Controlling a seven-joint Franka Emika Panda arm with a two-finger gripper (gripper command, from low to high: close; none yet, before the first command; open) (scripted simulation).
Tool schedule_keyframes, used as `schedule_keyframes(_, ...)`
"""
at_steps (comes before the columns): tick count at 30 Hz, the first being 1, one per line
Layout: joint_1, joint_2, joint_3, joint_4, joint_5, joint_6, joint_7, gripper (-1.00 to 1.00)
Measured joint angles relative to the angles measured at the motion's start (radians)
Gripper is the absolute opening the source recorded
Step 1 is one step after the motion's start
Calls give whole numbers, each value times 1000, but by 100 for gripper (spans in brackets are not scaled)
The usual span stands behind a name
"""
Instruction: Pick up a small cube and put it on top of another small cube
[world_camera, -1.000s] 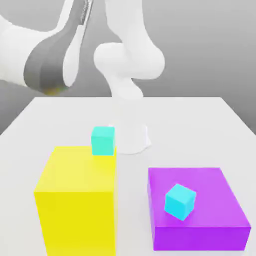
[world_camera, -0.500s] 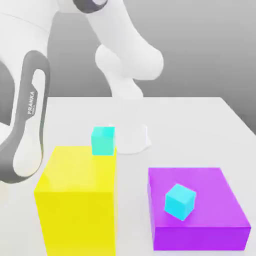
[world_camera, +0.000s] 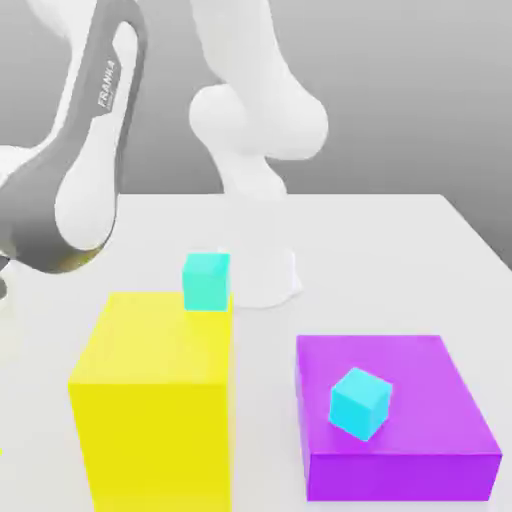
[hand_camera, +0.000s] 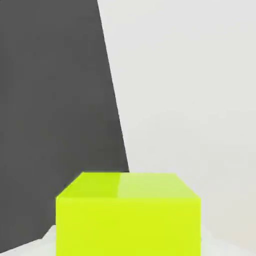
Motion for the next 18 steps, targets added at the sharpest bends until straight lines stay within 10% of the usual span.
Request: schedule_keyframes(18,363,-373,281,-452,-27,-14,373,-100)
